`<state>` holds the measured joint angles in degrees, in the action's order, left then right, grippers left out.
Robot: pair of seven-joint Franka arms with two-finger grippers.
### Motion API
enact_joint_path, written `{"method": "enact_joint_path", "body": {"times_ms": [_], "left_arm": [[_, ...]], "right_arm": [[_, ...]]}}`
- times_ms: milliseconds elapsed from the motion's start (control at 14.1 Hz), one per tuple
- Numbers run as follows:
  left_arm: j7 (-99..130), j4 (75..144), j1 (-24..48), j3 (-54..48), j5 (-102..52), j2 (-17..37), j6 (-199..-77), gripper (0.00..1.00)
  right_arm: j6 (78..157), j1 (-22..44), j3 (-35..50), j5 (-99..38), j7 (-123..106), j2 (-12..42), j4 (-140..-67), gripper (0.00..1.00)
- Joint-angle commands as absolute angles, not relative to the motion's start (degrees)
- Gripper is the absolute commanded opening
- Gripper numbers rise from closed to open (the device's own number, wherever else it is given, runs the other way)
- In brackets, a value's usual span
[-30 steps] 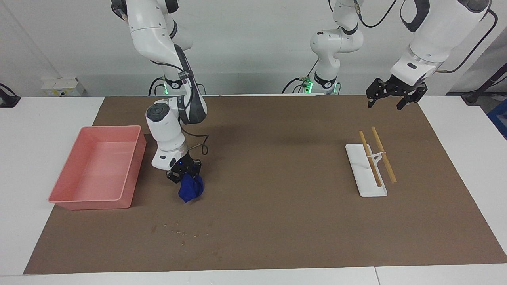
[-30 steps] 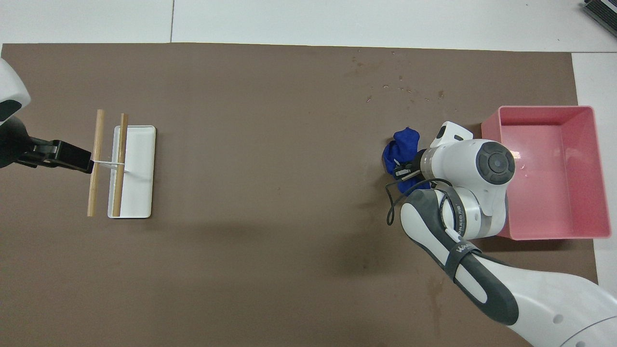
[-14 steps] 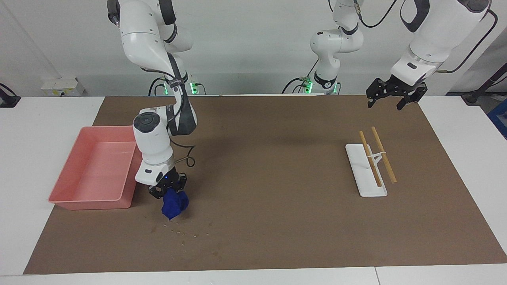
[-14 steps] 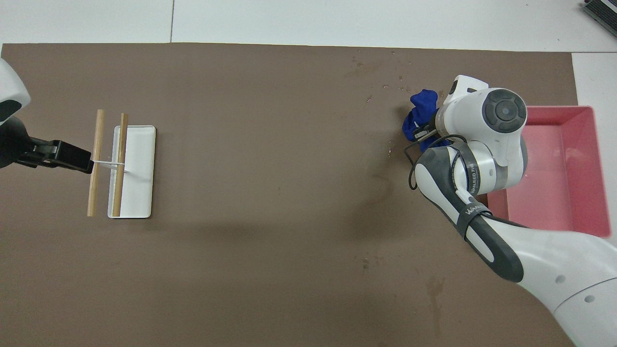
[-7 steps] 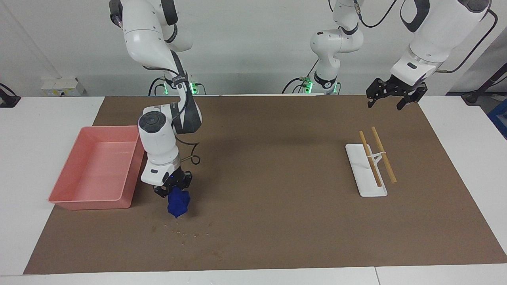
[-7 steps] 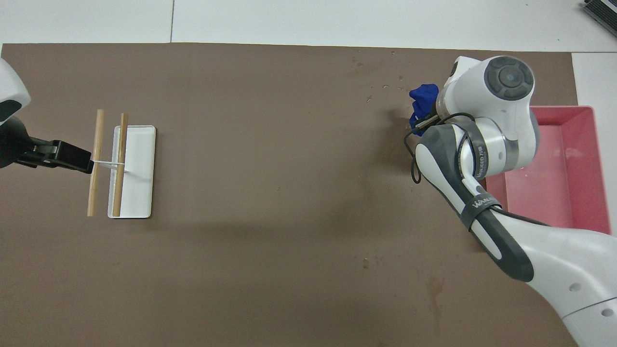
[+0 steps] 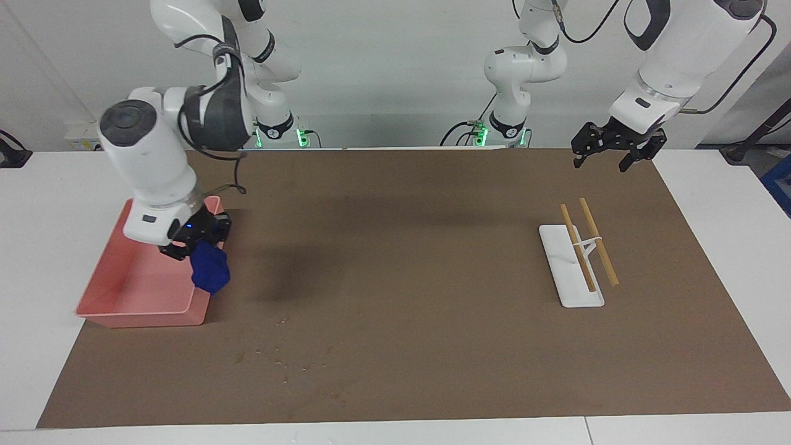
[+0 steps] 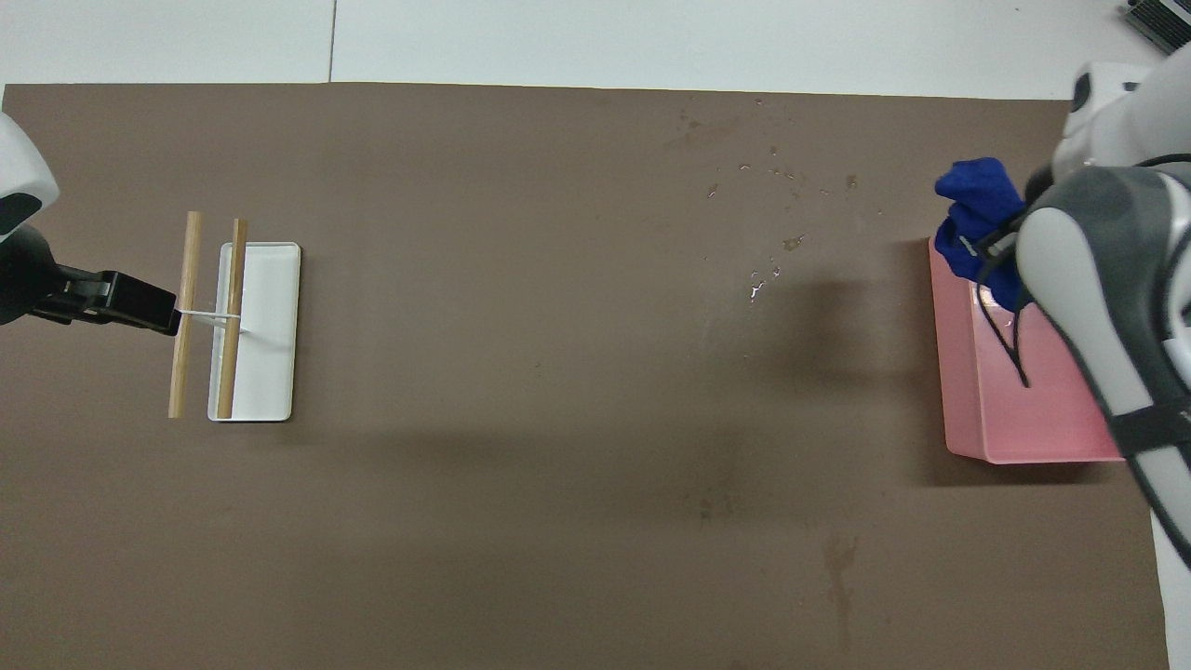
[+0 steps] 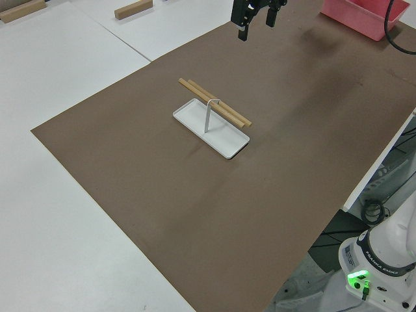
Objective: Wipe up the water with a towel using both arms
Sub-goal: 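Carry the cloth with the right gripper over the pink bin, then lower the cloth into the pink bin and open the right gripper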
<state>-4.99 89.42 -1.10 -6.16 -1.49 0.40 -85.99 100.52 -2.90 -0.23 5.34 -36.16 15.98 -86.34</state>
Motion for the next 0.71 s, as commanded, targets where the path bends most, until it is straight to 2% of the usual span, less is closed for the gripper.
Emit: {"method": "enact_joint_path", "body": {"times_ms": [0,142,285,356,427,498,569,640], "left_arm": [[-5.4,90.4,-1.6,-6.5,-0.7,-0.9,-85.6,1.0],[-5.4,90.4,-1.6,-6.5,-0.7,-0.9,-85.6,1.0],[-5.4,90.4,-1.6,-6.5,-0.7,-0.9,-85.6,1.0],[-5.4,90.4,-1.6,-6.5,-0.7,-0.9,-85.6,1.0],[-5.4,90.4,-1.6,-6.5,-0.7,-0.9,-85.6,1.0],[-5.4,90.4,-1.6,-6.5,-0.7,-0.9,-85.6,1.0],[-5.4,90.4,-1.6,-6.5,-0.7,-0.9,-85.6,1.0],[-5.4,90.4,-1.6,-6.5,-0.7,-0.9,-85.6,1.0]], "right_arm": [[101.6,-9.7,0.6,5.8,-46.0,13.4,-92.0,0.0],[104.0,-11.0,0.6,5.8,-46.6,11.5,-96.4,0.0],[115.1,-12.6,0.6,5.8,-47.1,8.0,-106.6,0.0],[117.8,-13.4,0.6,5.8,-47.5,6.8,-109.9,0.0],[118.0,-13.4,0.6,5.8,-48.2,6.6,-110.4,0.12],[118.0,-13.4,0.7,5.8,-48.7,6.6,-110.3,0.59],[118.0,-13.6,0.7,5.6,-50.1,6.7,-110.0,1.0],[118.0,-13.7,0.7,5.5,-51.8,6.7,-109.7,1.0]]}}
